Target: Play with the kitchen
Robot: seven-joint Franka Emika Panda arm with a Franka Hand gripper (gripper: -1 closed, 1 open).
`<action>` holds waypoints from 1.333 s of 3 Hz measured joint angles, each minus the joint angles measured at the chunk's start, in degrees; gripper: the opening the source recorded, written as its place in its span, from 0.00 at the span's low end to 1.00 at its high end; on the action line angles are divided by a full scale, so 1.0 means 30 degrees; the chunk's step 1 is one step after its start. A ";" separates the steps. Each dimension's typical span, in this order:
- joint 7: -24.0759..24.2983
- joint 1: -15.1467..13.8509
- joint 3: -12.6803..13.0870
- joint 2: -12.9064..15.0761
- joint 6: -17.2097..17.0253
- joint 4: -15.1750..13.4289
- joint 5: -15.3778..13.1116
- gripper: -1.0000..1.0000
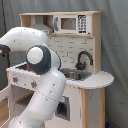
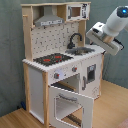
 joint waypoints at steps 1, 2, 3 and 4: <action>-0.0245 0.0980 -0.1228 -0.1243 0.1043 -0.0001 -0.0002 1.00; -0.0582 0.1801 -0.2236 -0.2321 0.1906 -0.0002 -0.0002 1.00; -0.1144 0.2790 -0.3377 -0.3607 0.2739 -0.0005 -0.0001 1.00; -0.1893 0.3770 -0.4591 -0.4946 0.3388 -0.0043 -0.0005 1.00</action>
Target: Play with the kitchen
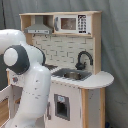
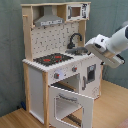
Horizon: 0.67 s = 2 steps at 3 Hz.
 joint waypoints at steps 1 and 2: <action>-0.0605 0.0739 -0.1116 -0.1298 0.0918 -0.0395 -0.0001 1.00; -0.0896 0.1178 -0.1887 -0.2462 0.2074 -0.1105 -0.0001 1.00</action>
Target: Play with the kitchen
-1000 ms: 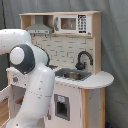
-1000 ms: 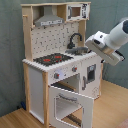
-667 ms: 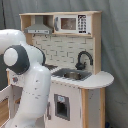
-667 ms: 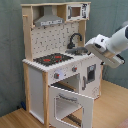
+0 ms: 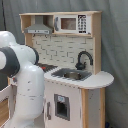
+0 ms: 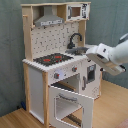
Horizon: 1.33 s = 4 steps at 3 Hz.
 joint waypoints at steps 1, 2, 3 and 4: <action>-0.0343 0.0207 -0.0450 -0.1277 0.1263 -0.0630 0.0000 1.00; -0.0931 0.0197 -0.0591 -0.2688 0.2413 -0.0916 0.0004 1.00; -0.1615 0.0127 -0.0634 -0.4180 0.3430 -0.0916 0.0031 1.00; -0.2169 -0.0116 -0.0614 -0.5770 0.4495 -0.0915 0.0089 1.00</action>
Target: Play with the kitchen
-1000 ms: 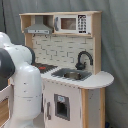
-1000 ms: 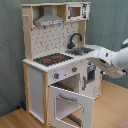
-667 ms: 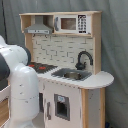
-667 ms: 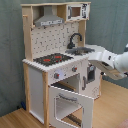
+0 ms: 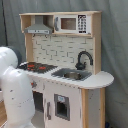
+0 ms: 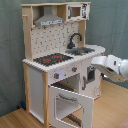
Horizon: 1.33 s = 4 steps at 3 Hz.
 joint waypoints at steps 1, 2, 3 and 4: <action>-0.0525 -0.0671 0.0218 -0.1786 0.1341 0.0001 0.0162 1.00; -0.0821 -0.1618 0.0695 -0.3304 0.2502 0.0046 0.0350 1.00; -0.0928 -0.2965 0.1564 -0.4973 0.3565 0.0282 0.0526 1.00; -0.0956 -0.4600 0.2780 -0.6764 0.4309 0.0921 0.0668 1.00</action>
